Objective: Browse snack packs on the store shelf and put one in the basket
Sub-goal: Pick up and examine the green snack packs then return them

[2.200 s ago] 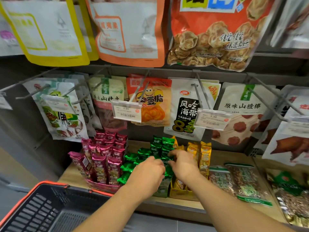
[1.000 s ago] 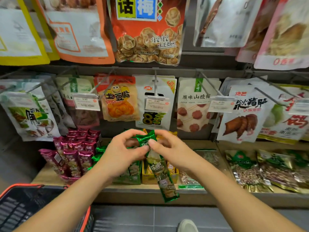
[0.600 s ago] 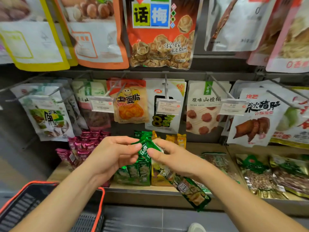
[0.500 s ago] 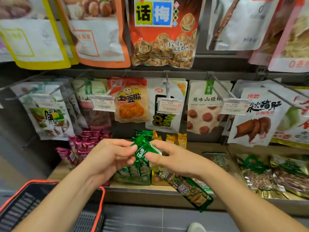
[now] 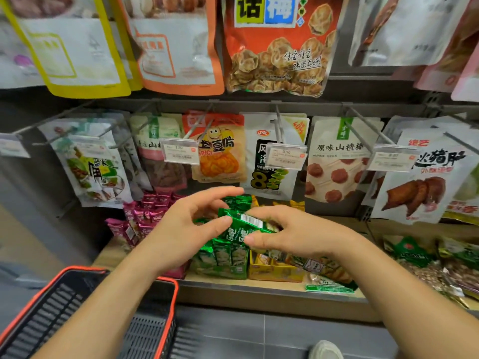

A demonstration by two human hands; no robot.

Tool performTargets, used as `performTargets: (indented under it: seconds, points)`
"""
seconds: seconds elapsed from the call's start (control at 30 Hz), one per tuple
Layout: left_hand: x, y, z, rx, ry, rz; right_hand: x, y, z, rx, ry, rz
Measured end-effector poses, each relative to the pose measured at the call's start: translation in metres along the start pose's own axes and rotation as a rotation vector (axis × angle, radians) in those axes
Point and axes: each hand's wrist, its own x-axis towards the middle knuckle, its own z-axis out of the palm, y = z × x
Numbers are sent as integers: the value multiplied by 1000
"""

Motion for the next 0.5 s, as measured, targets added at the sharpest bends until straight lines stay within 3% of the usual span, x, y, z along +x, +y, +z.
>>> performTargets:
  seconds: [0.07,0.23,0.37,0.5]
  points:
    - [0,2,-2,175,8,70,2,-2,0,-20,-47,25]
    - [0,4,-1,188,167,-5,0,0,-12,-60,-173,112]
    - [2,-1,-18,264,326,-58,-15,12,-32,-211,-229,337]
    - [2,-13,-43,384,371,-163,-30,22,-50,24,-99,335]
